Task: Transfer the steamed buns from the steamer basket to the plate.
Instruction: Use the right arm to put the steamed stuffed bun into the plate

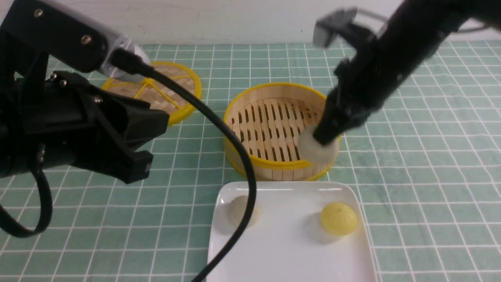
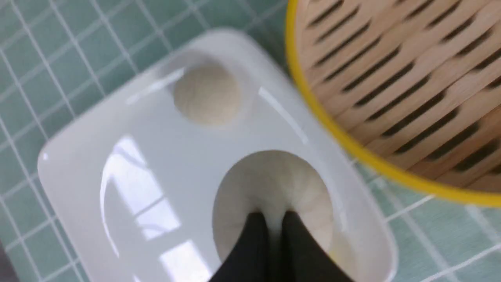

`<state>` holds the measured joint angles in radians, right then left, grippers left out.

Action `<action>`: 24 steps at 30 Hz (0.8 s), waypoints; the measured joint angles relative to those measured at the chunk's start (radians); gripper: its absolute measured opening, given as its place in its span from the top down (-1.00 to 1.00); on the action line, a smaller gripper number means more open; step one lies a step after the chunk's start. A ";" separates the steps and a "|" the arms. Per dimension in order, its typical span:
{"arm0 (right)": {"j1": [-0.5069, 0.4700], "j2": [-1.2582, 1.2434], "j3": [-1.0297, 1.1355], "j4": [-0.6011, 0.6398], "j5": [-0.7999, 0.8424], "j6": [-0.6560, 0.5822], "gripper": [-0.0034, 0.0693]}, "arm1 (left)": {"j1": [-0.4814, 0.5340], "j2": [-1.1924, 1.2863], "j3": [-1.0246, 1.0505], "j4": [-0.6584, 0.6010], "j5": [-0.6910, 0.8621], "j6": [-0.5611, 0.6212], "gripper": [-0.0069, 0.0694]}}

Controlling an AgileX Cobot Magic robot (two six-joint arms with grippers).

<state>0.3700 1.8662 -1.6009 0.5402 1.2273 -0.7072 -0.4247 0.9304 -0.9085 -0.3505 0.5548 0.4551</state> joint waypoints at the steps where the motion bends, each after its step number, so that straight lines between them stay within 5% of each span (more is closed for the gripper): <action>1: 0.001 0.009 0.055 0.024 -0.019 -0.030 0.83 | 0.000 0.000 0.000 0.000 0.000 0.000 0.19; 9: 0.003 0.030 0.170 0.196 -0.110 -0.220 0.83 | 0.000 0.000 0.000 0.000 0.000 0.000 0.19; 24: 0.003 0.122 0.170 0.234 -0.147 -0.276 0.83 | 0.000 0.000 0.000 -0.001 -0.008 0.000 0.19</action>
<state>0.3731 1.9885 -1.4312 0.7746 1.0806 -0.9828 -0.4247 0.9304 -0.9085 -0.3518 0.5471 0.4551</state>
